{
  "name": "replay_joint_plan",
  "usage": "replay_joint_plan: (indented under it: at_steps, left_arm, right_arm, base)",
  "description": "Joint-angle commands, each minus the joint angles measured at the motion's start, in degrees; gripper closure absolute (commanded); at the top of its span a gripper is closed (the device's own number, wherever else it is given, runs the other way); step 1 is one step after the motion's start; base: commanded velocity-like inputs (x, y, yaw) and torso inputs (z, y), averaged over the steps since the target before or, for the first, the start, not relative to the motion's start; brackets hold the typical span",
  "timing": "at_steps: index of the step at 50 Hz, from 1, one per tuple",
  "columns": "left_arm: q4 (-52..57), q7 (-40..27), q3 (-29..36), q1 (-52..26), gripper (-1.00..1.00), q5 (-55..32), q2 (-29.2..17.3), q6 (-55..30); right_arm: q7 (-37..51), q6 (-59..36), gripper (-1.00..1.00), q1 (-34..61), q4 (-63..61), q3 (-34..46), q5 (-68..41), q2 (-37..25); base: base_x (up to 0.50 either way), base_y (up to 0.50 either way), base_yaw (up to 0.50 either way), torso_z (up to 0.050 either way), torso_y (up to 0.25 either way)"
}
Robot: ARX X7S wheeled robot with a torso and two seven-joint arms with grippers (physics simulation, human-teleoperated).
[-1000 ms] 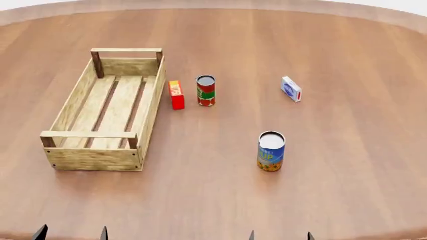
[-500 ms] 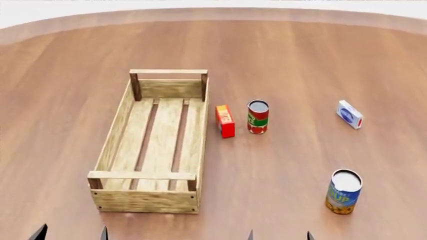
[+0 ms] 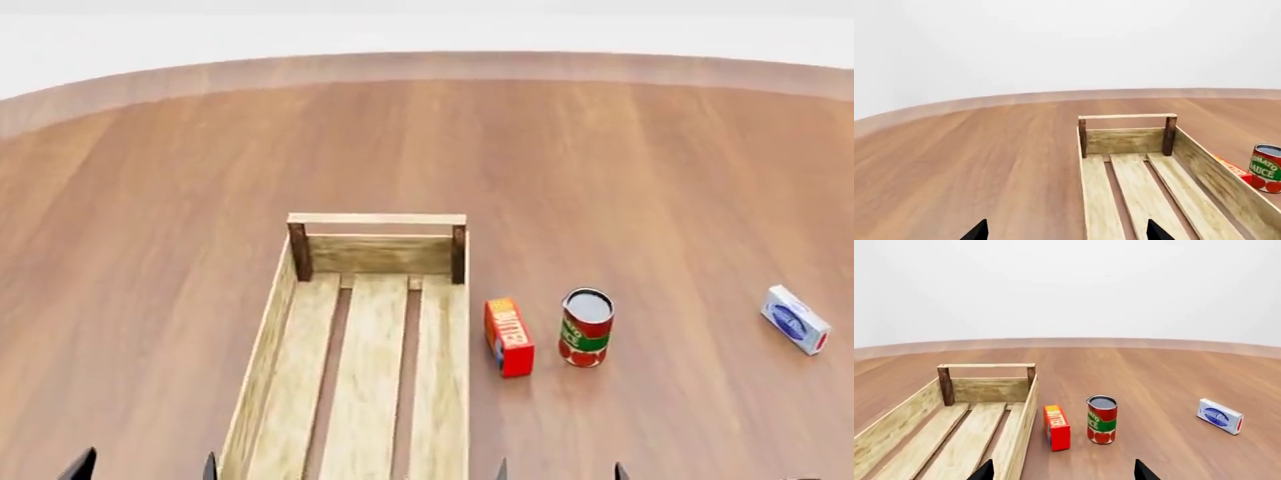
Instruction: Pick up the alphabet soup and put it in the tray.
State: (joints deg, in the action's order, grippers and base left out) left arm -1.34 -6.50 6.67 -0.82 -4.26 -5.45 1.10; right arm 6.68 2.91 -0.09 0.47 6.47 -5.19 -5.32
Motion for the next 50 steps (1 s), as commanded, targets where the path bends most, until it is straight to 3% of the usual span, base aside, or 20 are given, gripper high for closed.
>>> replay_joint_plan:
  at_steps: [1,15,25,29,35,50]
  left_arm:
    - [-0.3,-0.8,0.9,-0.1,-1.00,-0.7,-0.7,0.2]
    - [0.0,-1.6,1.8,0.1,-1.00,-1.2,-1.4,0.5]
    - [0.4,-2.2,2.4,0.3,-1.00,-1.5,-1.9,0.6]
    - [0.2,-2.6,2.4,0.1,-1.00,-1.7,-1.9,0.5]
    - [0.1,-2.9,2.5,-0.3,-1.00,-2.2,-2.0,0.3]
    - [-0.3,-3.5,3.2,-0.5,-1.00,-2.8,-2.6,0.4]
  right_arm:
    - [0.7,0.3,-1.00,0.1,0.2,0.9,-0.7,-0.7]
    - [1.6,0.1,-1.00,-0.1,0.0,1.7,-1.4,-1.5]
    - [1.8,-2.1,-1.00,-0.1,-1.2,1.5,-4.1,-1.8]
    - [7.7,-16.8,-1.00,0.7,-8.2,-1.7,-7.3,-1.4]
    - [16.2,-30.6,-1.00,1.9,-12.2,-6.5,-8.6,-0.8]
    - [33.6,-33.1,-1.00,1.9,-15.9,-15.2,-10.2,4.3]
  base:
    - [0.50,0.22,0.00,0.000,0.000]
    - [0.49,0.21,0.00,0.000,0.001]
    - [0.00,0.00,0.00,0.000,0.000]
    - [0.00,0.00,0.00,0.000,0.000]
    - [0.00,0.00,0.00,0.000,0.000]
    - [0.00,0.00,0.00,0.000,0.000]
